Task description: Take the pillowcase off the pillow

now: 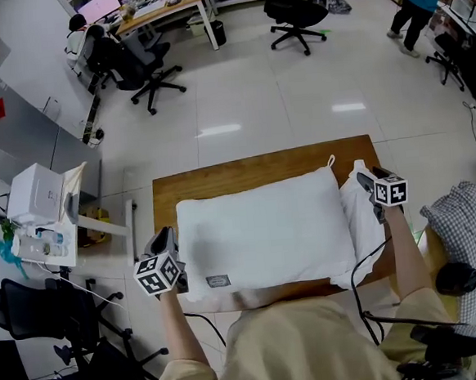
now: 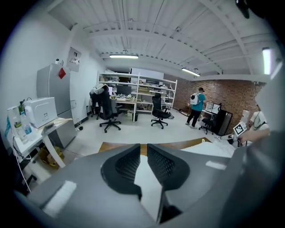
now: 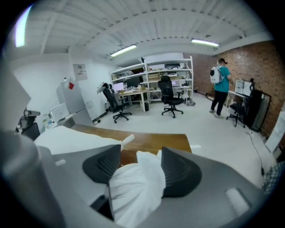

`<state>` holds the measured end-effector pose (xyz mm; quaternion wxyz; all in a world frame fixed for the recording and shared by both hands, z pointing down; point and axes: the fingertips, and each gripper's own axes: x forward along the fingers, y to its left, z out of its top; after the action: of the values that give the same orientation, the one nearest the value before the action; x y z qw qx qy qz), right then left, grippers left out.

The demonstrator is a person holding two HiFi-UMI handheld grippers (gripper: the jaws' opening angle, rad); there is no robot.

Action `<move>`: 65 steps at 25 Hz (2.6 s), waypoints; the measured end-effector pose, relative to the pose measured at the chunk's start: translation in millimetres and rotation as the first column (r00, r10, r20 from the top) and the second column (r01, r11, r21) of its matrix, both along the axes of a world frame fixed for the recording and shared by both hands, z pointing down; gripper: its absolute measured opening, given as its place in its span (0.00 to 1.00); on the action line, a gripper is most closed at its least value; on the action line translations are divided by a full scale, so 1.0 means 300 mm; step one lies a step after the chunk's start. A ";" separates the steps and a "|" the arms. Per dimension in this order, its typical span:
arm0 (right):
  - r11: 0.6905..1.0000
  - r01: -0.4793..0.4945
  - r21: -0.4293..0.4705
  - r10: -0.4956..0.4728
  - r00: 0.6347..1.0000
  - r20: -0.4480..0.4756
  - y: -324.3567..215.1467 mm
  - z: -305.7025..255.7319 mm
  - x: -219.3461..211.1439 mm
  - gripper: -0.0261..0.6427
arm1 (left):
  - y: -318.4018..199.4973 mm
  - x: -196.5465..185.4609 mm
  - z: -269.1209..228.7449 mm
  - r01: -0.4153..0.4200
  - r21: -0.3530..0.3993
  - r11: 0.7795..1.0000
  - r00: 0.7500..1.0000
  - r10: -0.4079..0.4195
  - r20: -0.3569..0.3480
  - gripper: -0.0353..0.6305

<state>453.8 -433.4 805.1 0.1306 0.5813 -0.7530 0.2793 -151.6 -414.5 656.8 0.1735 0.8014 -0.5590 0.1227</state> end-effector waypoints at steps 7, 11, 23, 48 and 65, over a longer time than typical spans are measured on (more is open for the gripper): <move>0.947 0.109 0.303 -0.105 0.994 -0.031 0.163 -0.340 -0.350 0.48 | 0.068 0.038 -0.134 -0.079 0.174 0.982 0.995 0.088 -0.049 0.25; 0.850 0.138 0.509 -0.149 0.989 -0.018 0.254 -0.573 -0.598 0.53 | 0.144 0.118 -0.242 -0.149 0.282 0.948 0.982 0.174 -0.067 0.45; 0.599 0.083 0.796 0.045 0.990 -0.137 0.476 -0.941 -1.055 0.83 | 0.309 0.062 -0.426 -0.034 0.580 0.814 0.995 0.080 -0.053 0.76; 0.615 -0.022 0.788 0.136 0.988 -0.079 0.429 -0.908 -1.042 0.77 | 0.272 0.035 -0.396 -0.049 0.560 0.827 0.999 0.044 0.021 0.73; 0.645 -0.002 0.764 0.120 0.988 -0.099 0.400 -0.896 -1.068 0.76 | 0.239 0.063 -0.414 -0.054 0.603 0.796 0.998 0.062 0.007 0.73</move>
<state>133.3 -313.5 536.4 -0.0826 0.6256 -0.7693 -0.1002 -132.9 -342.8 532.5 -0.0904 0.8325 -0.5431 -0.0612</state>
